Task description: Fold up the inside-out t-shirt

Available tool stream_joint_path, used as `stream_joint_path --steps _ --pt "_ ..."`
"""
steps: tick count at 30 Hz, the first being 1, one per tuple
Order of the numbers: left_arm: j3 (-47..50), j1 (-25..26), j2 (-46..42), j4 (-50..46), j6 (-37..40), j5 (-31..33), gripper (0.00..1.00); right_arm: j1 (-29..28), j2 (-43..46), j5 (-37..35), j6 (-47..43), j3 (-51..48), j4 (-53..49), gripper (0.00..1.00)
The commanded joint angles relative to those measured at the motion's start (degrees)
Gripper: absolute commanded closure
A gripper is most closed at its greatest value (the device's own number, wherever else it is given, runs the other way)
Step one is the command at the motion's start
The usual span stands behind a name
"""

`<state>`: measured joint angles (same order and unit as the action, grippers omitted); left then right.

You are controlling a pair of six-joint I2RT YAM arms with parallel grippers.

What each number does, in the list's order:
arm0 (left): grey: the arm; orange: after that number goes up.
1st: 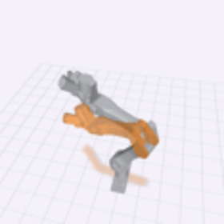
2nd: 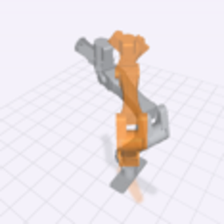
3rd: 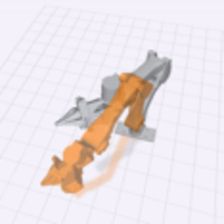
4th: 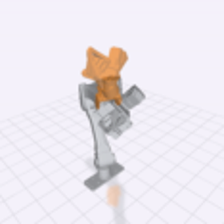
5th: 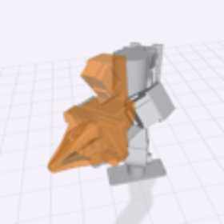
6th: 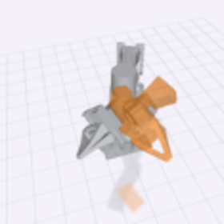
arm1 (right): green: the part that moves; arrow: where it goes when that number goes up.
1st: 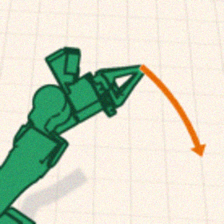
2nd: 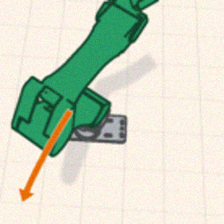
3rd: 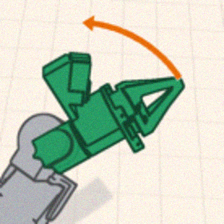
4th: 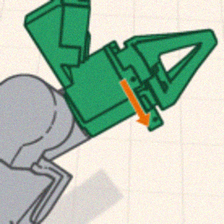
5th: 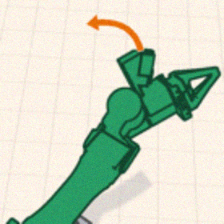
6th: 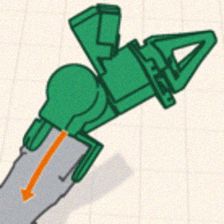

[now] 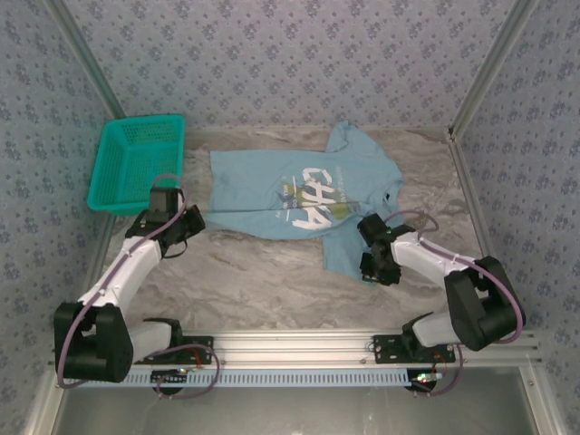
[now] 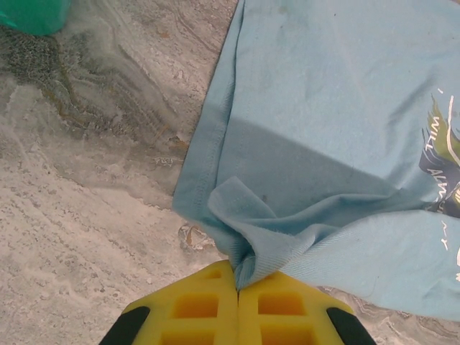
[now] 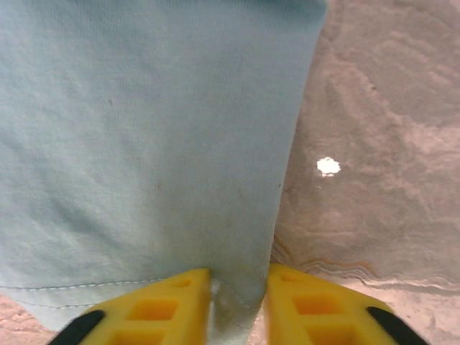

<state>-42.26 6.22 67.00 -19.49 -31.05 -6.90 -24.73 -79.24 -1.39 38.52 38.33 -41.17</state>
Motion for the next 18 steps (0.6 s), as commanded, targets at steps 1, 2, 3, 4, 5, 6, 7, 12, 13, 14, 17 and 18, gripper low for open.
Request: stream_joint_path --steps 1,2,3,4,5,6,7,12,13,14,17,18 --pt "-1.04 -0.24 -1.42 -0.42 0.73 -0.50 1.00 -1.55 -2.09 4.06 1.43 -1.46 2.97 0.82" --pt "-0.98 -0.24 -1.59 -0.47 0.64 -0.41 1.00 -1.57 -1.74 3.12 1.23 -0.81 2.15 0.85" --pt "-0.93 -0.20 -1.68 -0.54 0.57 -0.37 1.00 -1.71 -1.08 2.06 1.14 -0.29 1.45 0.87" --pt "-0.93 -0.22 -1.91 -0.64 0.48 -0.33 1.00 -1.64 -0.27 1.23 0.94 0.28 0.46 0.91" --pt "-0.85 -0.24 -2.03 -0.71 0.40 -0.42 1.00 -1.66 0.85 0.87 1.06 1.15 -0.98 0.93" --pt "-0.89 -0.22 -2.27 -0.88 0.22 -0.43 1.00 -1.60 1.82 0.73 1.03 1.97 -2.51 0.95" --pt "-0.85 -0.22 -2.68 -1.03 0.05 -0.40 1.00 -1.40 3.11 -0.25 0.19 3.25 -4.00 0.97" --pt "-2.15 -0.27 -7.32 -2.66 -1.27 0.33 1.00 1.76 12.56 -2.33 -7.96 14.20 -10.95 1.00" --pt "-3.18 -0.35 -8.81 -3.57 -1.54 0.52 1.00 2.84 15.08 -2.61 -9.69 17.47 -11.82 1.00" --pt "-4.44 -0.42 -10.41 -4.53 -1.92 0.72 1.00 4.26 17.55 -2.63 -11.43 20.67 -12.45 1.00" --pt "-8.74 -0.50 -15.49 -6.85 -2.92 2.06 1.00 8.38 23.12 -2.17 -14.75 30.55 -12.26 1.00" --pt "-10.24 -0.48 -17.10 -7.44 -3.05 2.39 1.00 9.55 24.36 -2.20 -15.46 33.94 -11.89 1.00"
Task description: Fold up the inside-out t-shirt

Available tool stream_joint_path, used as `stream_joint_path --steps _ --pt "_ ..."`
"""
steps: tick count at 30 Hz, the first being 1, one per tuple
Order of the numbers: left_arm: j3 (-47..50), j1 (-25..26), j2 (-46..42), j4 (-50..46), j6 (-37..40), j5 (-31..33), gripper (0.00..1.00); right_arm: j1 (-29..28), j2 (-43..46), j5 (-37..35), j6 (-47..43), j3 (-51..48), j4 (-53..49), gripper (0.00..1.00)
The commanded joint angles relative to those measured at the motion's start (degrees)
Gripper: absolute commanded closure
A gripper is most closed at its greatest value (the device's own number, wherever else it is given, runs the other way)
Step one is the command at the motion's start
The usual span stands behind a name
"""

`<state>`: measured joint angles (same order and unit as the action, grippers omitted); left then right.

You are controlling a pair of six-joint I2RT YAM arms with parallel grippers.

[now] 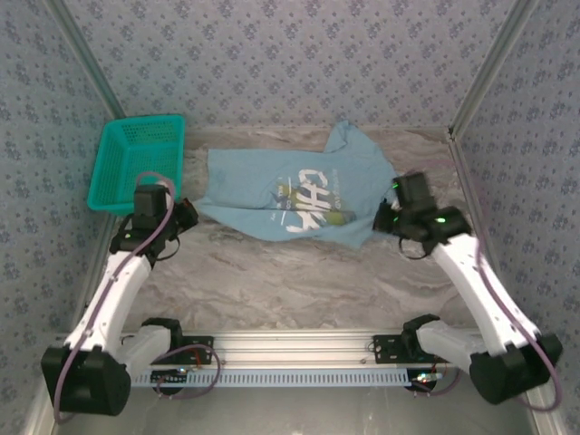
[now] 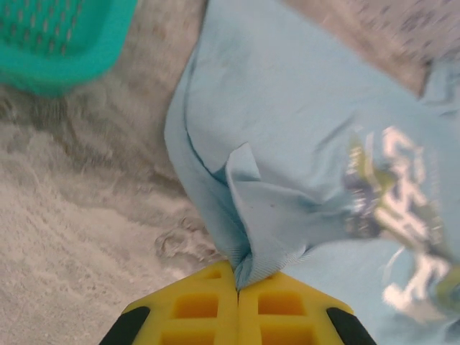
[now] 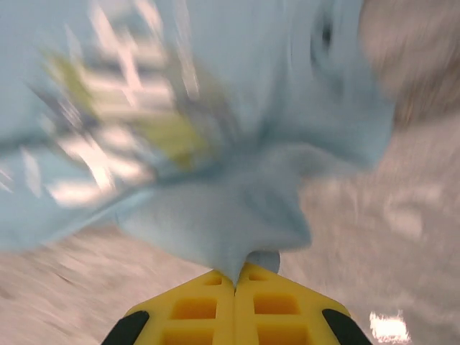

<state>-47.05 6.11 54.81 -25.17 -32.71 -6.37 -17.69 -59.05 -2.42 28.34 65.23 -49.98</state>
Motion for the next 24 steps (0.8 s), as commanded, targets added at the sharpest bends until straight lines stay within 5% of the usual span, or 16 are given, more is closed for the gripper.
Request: stream_joint_path --steps 1,16,24 --pt "-7.27 -0.37 -6.62 -2.34 -1.35 2.02 1.00 3.64 5.30 -1.40 -6.09 10.30 -2.77 1.00" --pt "-44.24 -0.31 -14.33 -16.58 2.11 0.30 1.00 6.45 4.51 -13.16 -16.34 63.59 -8.10 1.00" --pt "-51.93 -0.28 -5.00 -16.11 3.92 2.06 1.00 1.58 -3.97 -20.46 -23.93 72.78 -2.57 1.00"
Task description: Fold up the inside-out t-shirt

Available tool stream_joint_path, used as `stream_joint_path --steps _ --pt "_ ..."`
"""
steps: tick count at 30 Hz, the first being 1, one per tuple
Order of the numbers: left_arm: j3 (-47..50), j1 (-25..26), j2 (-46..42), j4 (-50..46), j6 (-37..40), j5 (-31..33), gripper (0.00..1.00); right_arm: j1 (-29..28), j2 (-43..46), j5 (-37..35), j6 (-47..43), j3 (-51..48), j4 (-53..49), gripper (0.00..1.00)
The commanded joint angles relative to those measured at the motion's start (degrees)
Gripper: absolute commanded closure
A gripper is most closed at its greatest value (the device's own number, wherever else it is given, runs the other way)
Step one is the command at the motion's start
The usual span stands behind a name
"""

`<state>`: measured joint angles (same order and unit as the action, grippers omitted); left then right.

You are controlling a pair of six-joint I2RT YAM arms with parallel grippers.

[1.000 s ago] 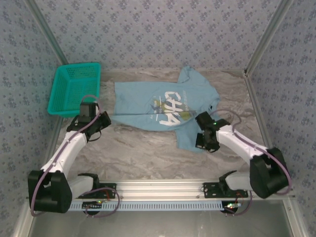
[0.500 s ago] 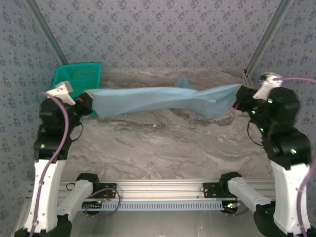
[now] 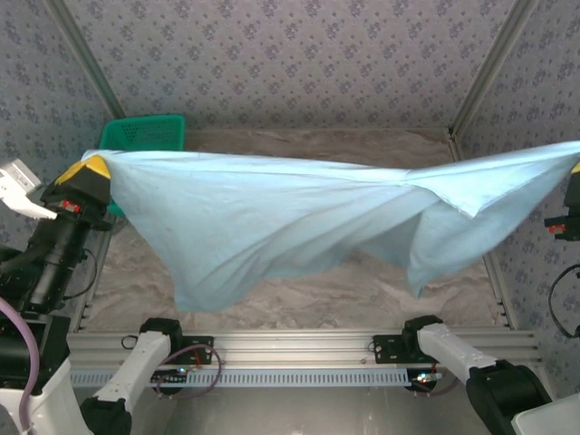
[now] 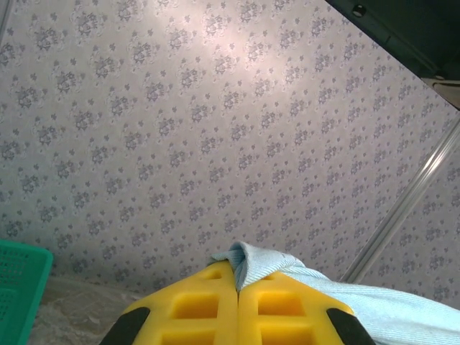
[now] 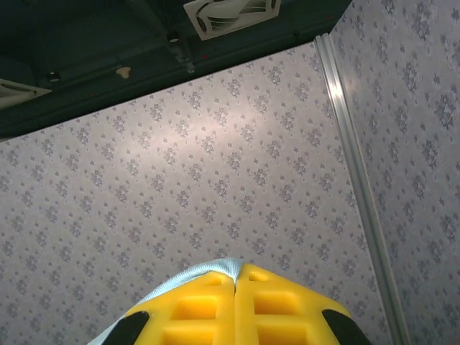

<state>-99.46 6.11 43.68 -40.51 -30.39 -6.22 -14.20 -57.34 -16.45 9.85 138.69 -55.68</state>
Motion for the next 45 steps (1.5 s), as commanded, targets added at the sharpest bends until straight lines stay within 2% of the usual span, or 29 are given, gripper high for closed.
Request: stream_joint_path --steps 1,4,6,11,15,16,18,20,21,23,24,26,28,30,32,36,38,42,45 --pt "0.77 -0.30 7.95 0.11 2.05 2.32 1.00 -3.31 -7.18 -8.78 -7.60 -1.31 5.40 1.00" --pt "2.69 -0.26 14.01 3.07 3.21 3.24 1.00 -6.73 -12.85 -15.53 -15.29 -4.51 12.68 1.00" --pt "5.37 -0.31 17.85 6.41 3.45 3.82 1.00 -5.69 -17.10 -16.53 -18.23 -7.34 17.71 1.00" --pt "9.67 -0.28 32.24 15.02 4.91 6.07 1.00 2.76 -32.95 -8.59 -13.64 -10.03 22.61 1.00" --pt "9.96 -0.35 47.74 21.99 5.74 7.79 1.00 4.87 -48.96 -4.63 -11.37 -12.87 29.29 0.98" --pt "8.86 -0.39 52.01 22.96 5.70 7.59 1.00 5.26 -52.61 -3.17 -10.03 -11.94 30.05 0.95" --pt "3.85 -0.41 62.22 23.64 5.68 8.82 0.87 5.83 -64.56 -0.61 -7.78 -6.56 30.29 0.86" --pt "-4.45 -0.52 72.49 21.48 5.31 9.34 0.71 5.61 -76.22 0.38 -7.25 3.44 26.56 0.66" --pt "-9.51 -0.86 77.16 19.53 4.17 7.66 0.65 5.25 -82.34 1.21 -6.83 11.03 22.24 0.56" --pt "-19.40 -0.92 84.14 16.03 2.86 5.50 0.57 4.98 -89.94 2.93 -6.31 21.24 15.93 0.50" --pt "-23.56 -0.92 86.53 13.72 2.24 4.49 0.54 4.80 -91.11 3.46 -5.92 23.15 13.60 0.46" --pt "-27.76 -0.90 88.11 10.75 1.89 3.66 0.49 4.51 -87.82 4.93 -5.61 18.89 11.62 0.41" --pt "-26.56 -0.78 86.40 10.18 1.74 3.06 0.45 4.30 -80.07 7.11 -4.57 6.76 13.25 0.39" --pt "-21.29 -0.53 81.96 11.25 1.51 2.53 0.42 3.83 -70.29 9.44 -3.12 -10.38 16.95 0.37" --pt "-11.97 -0.09 76.01 14.91 0.02 0.45 0.41 3.63 -63.25 12.07 -0.70 -22.03 18.67 0.36" --pt "12.04 1.30 63.67 28.44 -5.98 -5.20 0.41 3.79 -53.82 17.42 4.34 -41.66 22.17 0.37" --pt "20.20 2.29 59.38 30.88 -7.30 -7.27 0.41 3.65 -49.43 21.51 6.73 -50.24 24.50 0.37" --pt "32.33 5.62 53.04 31.37 -2.88 -6.82 0.40 3.29 -43.72 22.10 8.70 -61.40 25.84 0.38" --pt "35.85 6.59 55.09 33.29 -2.50 -8.43 0.40 4.01 -46.28 22.49 9.26 -63.09 25.22 0.39"
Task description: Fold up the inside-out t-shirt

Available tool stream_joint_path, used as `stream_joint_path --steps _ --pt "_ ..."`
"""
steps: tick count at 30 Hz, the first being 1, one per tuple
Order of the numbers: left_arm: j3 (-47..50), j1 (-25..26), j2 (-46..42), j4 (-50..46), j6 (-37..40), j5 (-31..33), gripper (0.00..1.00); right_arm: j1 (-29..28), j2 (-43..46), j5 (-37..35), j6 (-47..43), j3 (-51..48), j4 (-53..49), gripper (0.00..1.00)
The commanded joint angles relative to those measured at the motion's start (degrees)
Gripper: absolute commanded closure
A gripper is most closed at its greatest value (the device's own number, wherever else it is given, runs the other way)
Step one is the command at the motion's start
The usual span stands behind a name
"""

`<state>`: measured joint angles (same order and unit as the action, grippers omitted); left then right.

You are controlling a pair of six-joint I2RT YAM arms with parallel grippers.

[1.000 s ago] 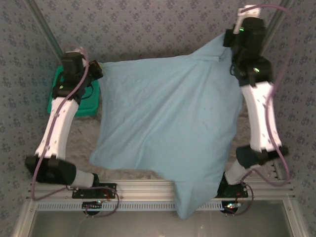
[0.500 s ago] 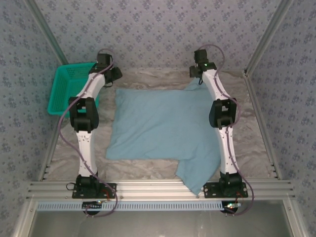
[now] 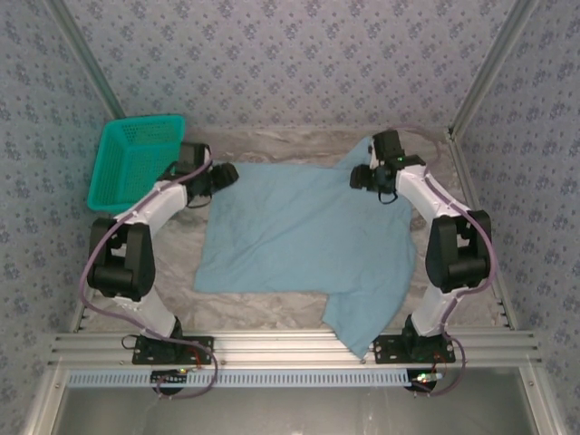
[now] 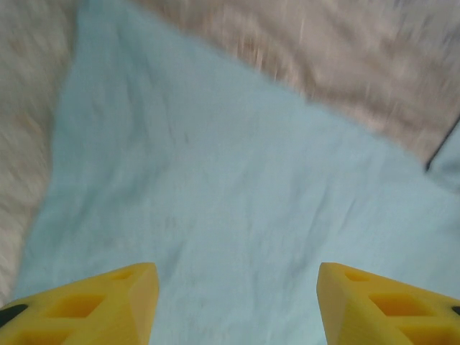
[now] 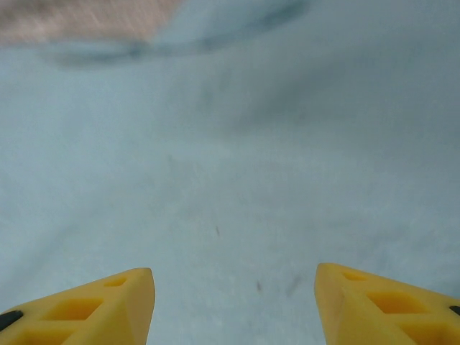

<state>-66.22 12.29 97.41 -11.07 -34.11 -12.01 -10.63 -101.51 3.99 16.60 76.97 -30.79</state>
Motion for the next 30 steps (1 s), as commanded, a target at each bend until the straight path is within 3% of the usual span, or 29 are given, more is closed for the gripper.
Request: stream_joint_path --steps 1,7,14,25,30 --pt "2.43 0.28 3.18 4.78 1.17 -3.13 0.40 0.91 -4.09 2.44 2.29 -0.45 0.41 0.39" --pt "-3.96 -1.28 11.83 4.28 4.66 0.62 0.40 1.79 -13.55 1.27 0.69 4.95 1.81 0.41" --pt "-9.99 -3.38 19.65 2.21 4.31 1.30 0.40 2.21 -23.88 -1.05 2.27 14.65 -3.25 0.43" --pt "-26.50 -7.04 32.28 -6.87 4.75 -0.56 0.40 1.90 -38.04 -2.96 1.49 39.93 -12.69 0.44" --pt "-31.68 -7.01 31.47 -7.81 4.50 -3.59 0.39 2.03 -40.99 -3.98 -2.25 51.46 -16.94 0.42"
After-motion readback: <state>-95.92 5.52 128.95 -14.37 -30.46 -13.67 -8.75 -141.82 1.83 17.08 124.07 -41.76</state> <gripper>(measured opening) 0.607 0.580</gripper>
